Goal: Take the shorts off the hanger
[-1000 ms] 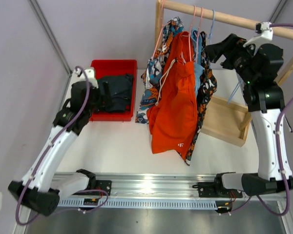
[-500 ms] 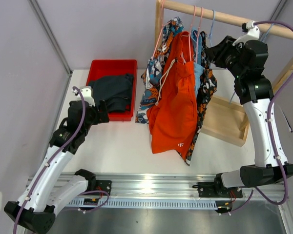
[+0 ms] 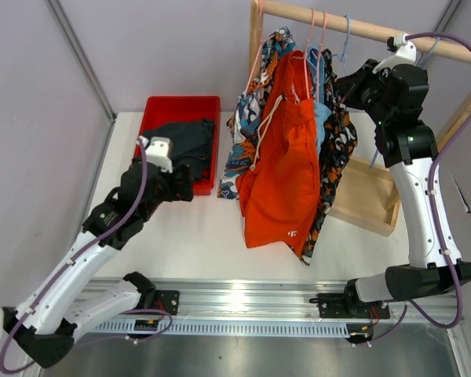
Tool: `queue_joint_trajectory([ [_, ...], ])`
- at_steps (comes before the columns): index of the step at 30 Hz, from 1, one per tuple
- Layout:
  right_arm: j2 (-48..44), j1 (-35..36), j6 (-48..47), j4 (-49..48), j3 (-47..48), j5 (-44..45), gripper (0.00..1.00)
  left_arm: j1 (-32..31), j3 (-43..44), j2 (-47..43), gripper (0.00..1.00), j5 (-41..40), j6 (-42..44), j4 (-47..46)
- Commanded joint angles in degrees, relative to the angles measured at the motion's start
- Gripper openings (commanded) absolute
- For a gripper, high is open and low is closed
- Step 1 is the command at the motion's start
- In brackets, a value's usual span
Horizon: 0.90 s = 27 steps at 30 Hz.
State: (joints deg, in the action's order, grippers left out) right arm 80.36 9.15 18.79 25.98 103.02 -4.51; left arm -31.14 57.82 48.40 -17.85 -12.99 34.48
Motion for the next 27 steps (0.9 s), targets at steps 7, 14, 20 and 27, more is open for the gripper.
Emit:
queue_joint_trajectory([
  [7,-8.7,-0.1,0.6,-0.5,5.8,11.3,0.00,-29.9,22.7,12.9,0.99,-6.6,4.1,-4.5],
  [14,-13.3,0.4,5.0,3.4,3.3,9.0,0.00,-41.6,36.5,27.7,0.99,9.5,7.0,-14.7],
  [20,-17.2,0.8,5.9,7.1,1.7,7.8,0.00,-45.1,42.0,38.4,0.99,17.2,5.7,-23.0],
  [27,-20.1,0.9,5.2,10.1,3.1,5.1,0.00,-45.6,47.9,47.1,0.99,19.7,5.1,-26.0],
])
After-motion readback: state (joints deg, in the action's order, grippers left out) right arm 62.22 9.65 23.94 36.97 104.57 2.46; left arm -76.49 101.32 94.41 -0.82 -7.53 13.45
